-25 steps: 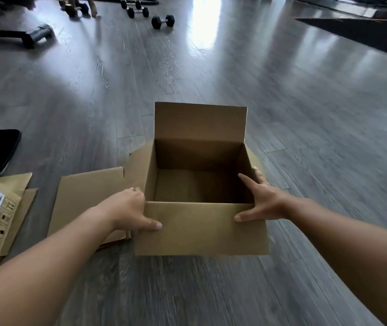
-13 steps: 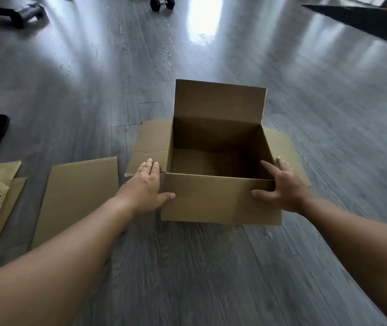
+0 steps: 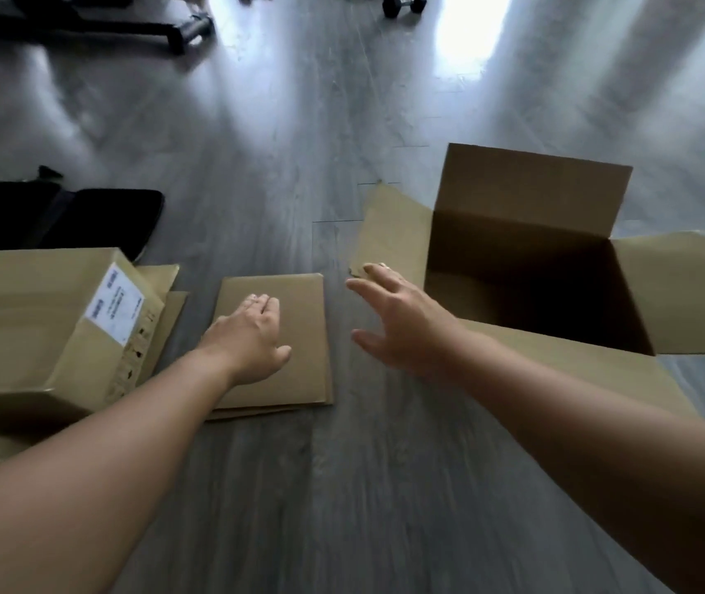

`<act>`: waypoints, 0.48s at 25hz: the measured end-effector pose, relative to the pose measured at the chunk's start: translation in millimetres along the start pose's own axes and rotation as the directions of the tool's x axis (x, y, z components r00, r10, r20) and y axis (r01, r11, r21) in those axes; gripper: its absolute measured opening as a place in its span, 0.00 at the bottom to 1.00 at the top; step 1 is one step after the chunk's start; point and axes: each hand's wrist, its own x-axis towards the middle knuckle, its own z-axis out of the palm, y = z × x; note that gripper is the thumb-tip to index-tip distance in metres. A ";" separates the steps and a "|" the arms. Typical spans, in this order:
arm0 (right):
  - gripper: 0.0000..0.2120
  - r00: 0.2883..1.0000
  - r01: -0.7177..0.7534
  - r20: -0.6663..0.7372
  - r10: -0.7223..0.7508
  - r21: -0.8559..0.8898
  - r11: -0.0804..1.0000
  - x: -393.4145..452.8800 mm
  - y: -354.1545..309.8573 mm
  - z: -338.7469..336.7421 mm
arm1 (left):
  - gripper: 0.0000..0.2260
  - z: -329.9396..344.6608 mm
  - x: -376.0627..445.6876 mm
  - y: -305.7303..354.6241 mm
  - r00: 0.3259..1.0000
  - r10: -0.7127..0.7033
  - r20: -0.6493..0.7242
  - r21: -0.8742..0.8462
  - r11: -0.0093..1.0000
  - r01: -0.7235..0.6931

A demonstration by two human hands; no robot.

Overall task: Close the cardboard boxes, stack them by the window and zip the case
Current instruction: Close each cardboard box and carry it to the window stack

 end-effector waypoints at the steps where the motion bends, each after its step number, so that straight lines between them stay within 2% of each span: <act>1: 0.36 0.999 0.049 0.014 -0.048 -0.041 0.998 9.5 -15.9 13.6 | 0.35 4.5 -4.1 -16.1 0.999 -0.044 0.030 0.020 0.999 0.043; 3: 0.31 0.989 0.143 0.049 -0.138 -0.145 0.979 22.7 -39.7 41.8 | 0.28 15.9 -10.3 -44.2 0.987 -0.129 0.094 0.050 0.991 0.125; 5: 0.25 0.985 0.144 0.119 -0.125 -0.171 0.975 33.3 -53.2 70.9 | 0.22 28.4 -13.9 -65.3 0.967 -0.195 0.166 0.067 0.980 0.186; 7: 0.20 0.962 -0.062 0.260 0.079 -0.077 0.995 42.7 -57.7 95.9 | 0.15 40.7 -16.3 -80.0 0.946 -0.239 0.220 0.040 0.971 0.236; 9: 0.19 0.877 -0.282 0.389 0.282 -0.059 0.958 48.8 -54.4 117.1 | 0.09 53.1 -16.5 -87.9 0.932 -0.260 0.252 -0.019 0.962 0.273; 12: 0.23 0.788 -0.461 0.432 0.439 -0.059 0.885 50.7 -48.9 146.5 | 0.08 69.8 -12.7 -94.5 0.921 -0.260 0.291 -0.125 0.944 0.306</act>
